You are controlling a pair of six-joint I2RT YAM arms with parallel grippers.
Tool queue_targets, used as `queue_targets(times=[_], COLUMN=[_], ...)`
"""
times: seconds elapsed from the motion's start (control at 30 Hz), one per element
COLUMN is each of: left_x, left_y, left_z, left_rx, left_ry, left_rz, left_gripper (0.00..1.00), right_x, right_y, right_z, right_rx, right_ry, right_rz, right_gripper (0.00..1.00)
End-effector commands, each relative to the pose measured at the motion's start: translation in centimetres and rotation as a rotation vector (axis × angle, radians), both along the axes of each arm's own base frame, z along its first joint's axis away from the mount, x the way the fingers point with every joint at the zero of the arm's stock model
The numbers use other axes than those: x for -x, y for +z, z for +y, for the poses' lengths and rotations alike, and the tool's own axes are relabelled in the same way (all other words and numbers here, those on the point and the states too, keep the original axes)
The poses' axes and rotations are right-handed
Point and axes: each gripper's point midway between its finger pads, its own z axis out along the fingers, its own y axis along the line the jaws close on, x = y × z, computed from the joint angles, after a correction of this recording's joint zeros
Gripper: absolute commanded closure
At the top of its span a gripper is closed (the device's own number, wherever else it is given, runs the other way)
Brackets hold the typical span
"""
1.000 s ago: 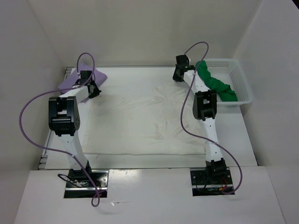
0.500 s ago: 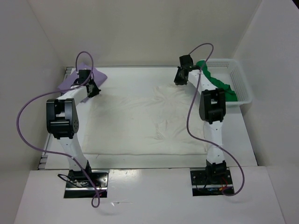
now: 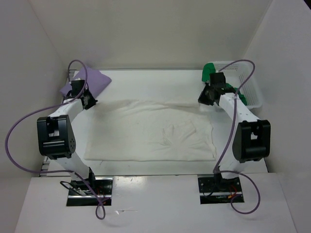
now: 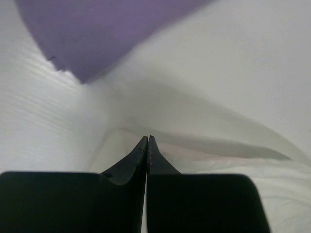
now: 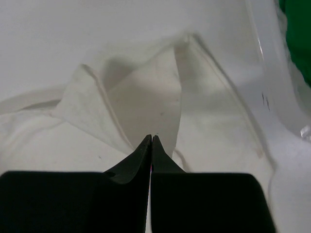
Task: Fold and stack the t-shirts
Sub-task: Fold the other side of the tshirt into a rectangle
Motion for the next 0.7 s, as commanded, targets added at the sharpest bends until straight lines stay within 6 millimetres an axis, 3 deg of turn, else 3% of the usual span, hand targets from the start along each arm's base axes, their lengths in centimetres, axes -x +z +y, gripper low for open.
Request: queue_targets(times=[0.0, 0.13, 0.17, 0.3, 0.37, 0.67], left_x=[1.2, 2.0, 2.3, 4.0, 4.6, 7.8], left_y=[1.4, 1.5, 1.4, 1.6, 1.4, 0.8], left_z=[1.7, 1.9, 1.8, 2.3, 2.5, 2.4], left_rx=[-0.007, 0.002, 0.009, 0.016, 0.023, 0.047], left_ry=[0.025, 0.041, 0.047, 0.074, 0.09, 0.114], left_rz=[-0.048, -0.034, -0.032, -0.038, -0.035, 0.035], left_gripper=[1.0, 1.0, 1.0, 1.0, 1.0, 1.0], right_x=[3.2, 7.5, 9.1, 12.6, 13.3, 18.6], right_y=[1.0, 0.2, -0.9, 0.2, 1.7, 1.6], right_z=[-0.6, -1.2, -1.3, -1.4, -1.3, -0.9], right_rx=[-0.012, -0.015, -0.011, -0.033, -0.052, -0.088], right_ry=[-0.025, -0.042, -0.042, -0.069, -0.087, -0.093], right_rz=[-0.023, 0.022, 0.066, 0.07, 0.046, 0.19], right_gripper=[1.0, 1.0, 1.0, 1.0, 1.0, 1.0])
